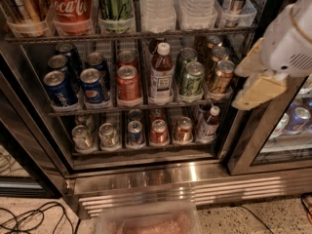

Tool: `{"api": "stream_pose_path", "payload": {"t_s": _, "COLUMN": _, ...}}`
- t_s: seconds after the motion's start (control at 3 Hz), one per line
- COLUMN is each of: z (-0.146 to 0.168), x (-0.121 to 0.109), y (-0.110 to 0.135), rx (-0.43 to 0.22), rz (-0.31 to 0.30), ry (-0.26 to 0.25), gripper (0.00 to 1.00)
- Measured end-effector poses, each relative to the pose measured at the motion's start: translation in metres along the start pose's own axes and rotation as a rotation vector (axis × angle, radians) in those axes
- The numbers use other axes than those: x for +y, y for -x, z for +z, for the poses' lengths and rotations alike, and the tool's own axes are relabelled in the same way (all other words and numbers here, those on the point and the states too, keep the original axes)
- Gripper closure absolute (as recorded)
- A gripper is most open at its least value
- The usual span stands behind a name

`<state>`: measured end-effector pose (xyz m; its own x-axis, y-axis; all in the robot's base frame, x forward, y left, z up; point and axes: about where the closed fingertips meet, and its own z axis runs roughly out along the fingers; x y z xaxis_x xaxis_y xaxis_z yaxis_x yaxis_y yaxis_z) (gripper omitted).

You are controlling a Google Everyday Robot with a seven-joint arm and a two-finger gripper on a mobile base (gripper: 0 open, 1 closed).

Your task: Pick orange can from top shelf of fridge

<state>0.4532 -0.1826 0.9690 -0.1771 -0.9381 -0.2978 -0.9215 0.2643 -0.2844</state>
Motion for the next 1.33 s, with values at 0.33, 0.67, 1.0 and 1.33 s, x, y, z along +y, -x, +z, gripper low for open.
{"api": "stream_pose_path", "payload": {"t_s": 0.33, "z": 0.029, "x": 0.002, "y": 0.046, "rx": -0.135, "rz": 0.008, "ry": -0.018, "gripper": 0.65}}
{"api": "stream_pose_path", "payload": {"t_s": 0.67, "z": 0.057, "x": 0.008, "y": 0.095, "rx": -0.284, "rz": 0.036, "ry": 0.003, "gripper": 0.88}}
{"api": "stream_pose_path", "payload": {"t_s": 1.0, "z": 0.054, "x": 0.005, "y": 0.105, "rx": -0.316, "rz": 0.043, "ry": -0.009, "gripper": 1.0}}
{"api": "stream_pose_path", "payload": {"t_s": 1.33, "z": 0.054, "x": 0.005, "y": 0.105, "rx": -0.316, "rz": 0.043, "ry": -0.009, "gripper": 1.0}}
